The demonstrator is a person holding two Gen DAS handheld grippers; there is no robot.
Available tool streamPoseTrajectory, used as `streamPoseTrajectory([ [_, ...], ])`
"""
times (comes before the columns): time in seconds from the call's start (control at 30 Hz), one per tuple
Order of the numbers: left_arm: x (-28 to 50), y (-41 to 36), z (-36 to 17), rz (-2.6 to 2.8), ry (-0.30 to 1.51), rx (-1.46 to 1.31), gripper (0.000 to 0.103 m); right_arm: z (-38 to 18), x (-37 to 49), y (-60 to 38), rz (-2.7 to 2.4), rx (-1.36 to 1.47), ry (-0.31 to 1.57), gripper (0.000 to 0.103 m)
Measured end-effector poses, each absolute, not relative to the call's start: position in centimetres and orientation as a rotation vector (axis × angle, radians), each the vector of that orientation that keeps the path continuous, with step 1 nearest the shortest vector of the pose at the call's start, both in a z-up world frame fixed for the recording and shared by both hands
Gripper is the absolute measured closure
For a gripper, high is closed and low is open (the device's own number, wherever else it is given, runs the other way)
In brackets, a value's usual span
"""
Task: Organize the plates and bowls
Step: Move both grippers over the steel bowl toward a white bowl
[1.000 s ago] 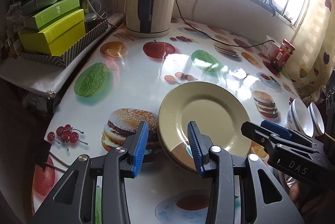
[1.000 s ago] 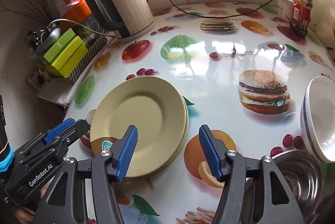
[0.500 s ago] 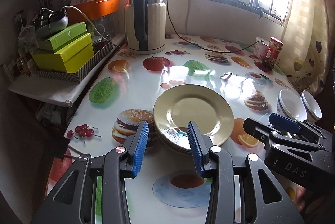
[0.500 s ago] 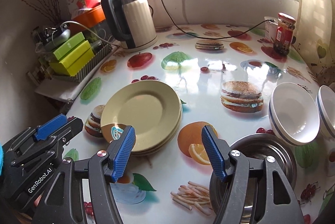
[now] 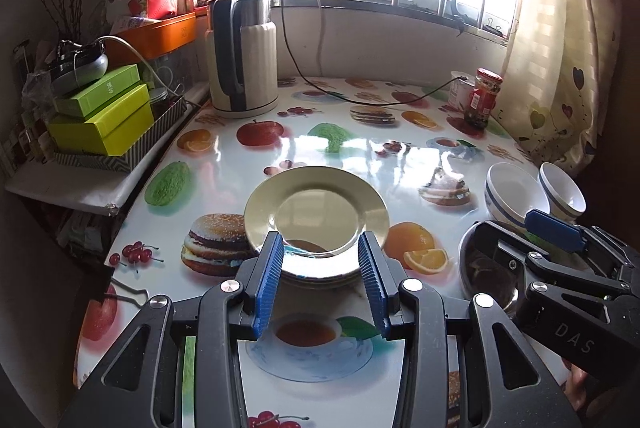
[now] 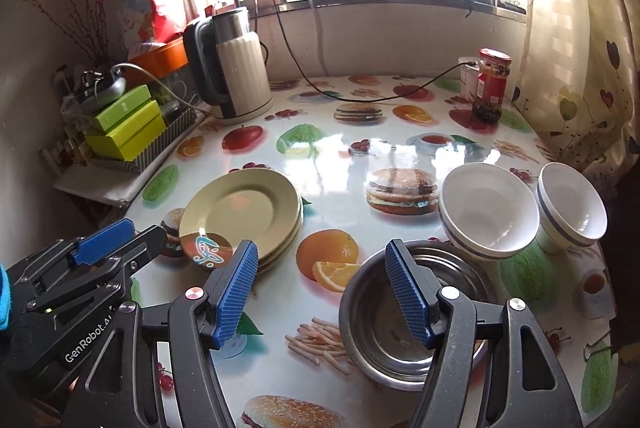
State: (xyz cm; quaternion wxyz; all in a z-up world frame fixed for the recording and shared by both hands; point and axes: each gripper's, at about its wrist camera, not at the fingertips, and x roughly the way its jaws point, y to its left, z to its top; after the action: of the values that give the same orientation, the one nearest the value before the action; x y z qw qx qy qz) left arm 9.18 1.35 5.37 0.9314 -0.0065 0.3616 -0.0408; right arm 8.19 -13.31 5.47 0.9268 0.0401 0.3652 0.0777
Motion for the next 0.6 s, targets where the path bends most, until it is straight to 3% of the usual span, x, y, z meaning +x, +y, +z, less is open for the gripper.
streamPoseTrajectory([
  [0.6, 11.7, -6.7, 6.2, -0.297, 0.737, 0.045, 0.063, 6.2, 6.7, -22.6, -0.063, 0.174, 0.728, 0.036],
])
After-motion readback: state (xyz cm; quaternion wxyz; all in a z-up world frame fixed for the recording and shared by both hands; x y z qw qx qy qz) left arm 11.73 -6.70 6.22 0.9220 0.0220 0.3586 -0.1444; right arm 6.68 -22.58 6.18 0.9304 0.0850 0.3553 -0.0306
